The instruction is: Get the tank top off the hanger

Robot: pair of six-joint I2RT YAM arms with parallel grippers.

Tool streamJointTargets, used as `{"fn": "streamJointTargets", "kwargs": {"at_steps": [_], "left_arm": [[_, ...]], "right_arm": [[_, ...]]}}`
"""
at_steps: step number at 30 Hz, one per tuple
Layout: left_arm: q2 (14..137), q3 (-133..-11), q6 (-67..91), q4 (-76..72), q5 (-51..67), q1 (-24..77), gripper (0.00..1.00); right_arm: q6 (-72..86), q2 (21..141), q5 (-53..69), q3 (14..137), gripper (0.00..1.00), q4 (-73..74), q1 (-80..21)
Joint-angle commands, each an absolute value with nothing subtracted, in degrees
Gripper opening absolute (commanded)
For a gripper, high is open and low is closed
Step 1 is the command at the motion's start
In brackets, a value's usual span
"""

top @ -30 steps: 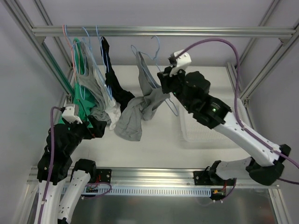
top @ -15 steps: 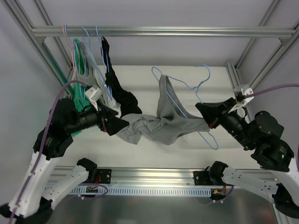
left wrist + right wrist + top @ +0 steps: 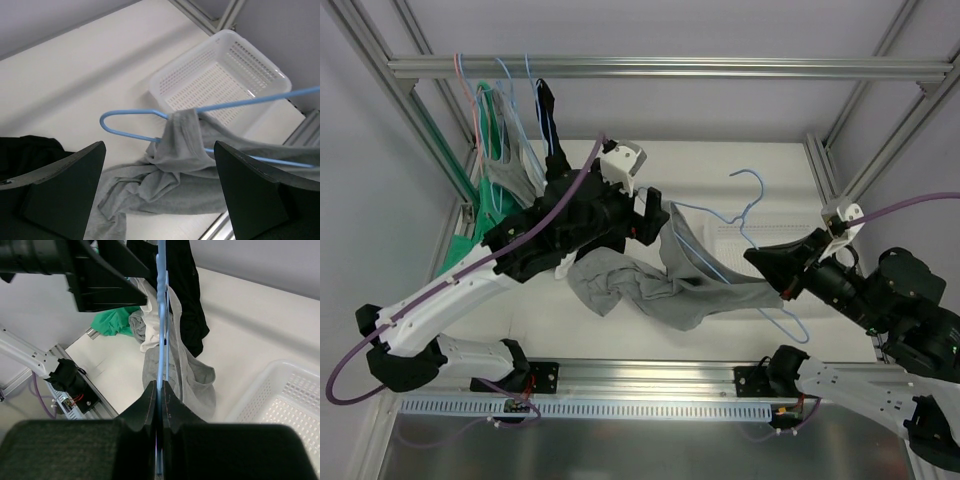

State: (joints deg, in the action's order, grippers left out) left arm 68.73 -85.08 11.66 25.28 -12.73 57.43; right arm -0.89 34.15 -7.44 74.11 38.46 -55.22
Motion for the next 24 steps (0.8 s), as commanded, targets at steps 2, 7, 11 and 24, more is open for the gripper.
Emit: {"fn": "streamJointTargets", "kwargs": {"at_steps": [2, 7, 11, 24], "left_arm": [[71.45, -87.89, 9.40, 21.89, -16.53, 58.01, 0.88], [72.07, -86.40, 10.72, 18.99, -11.35, 58.01, 0.85], [72.16, -84.38, 11.16, 16.79, -10.98, 58.01, 0.68], [72.16, -82.44, 11.86, 14.07, -9.93, 57.92, 0.65]], "right_arm": [[-1.93, 32.08, -5.27, 76.90, 0.00, 36.57, -55.20], [-3.78, 31.55, -7.91, 75.67, 0.00, 34.98, -55.20], [-4.39, 32.52, -5.37, 75.76, 0.00, 33.93, -55.20], [-4.57, 33.31, -4.75, 75.23, 0.00, 30.94, -55.20]]}}
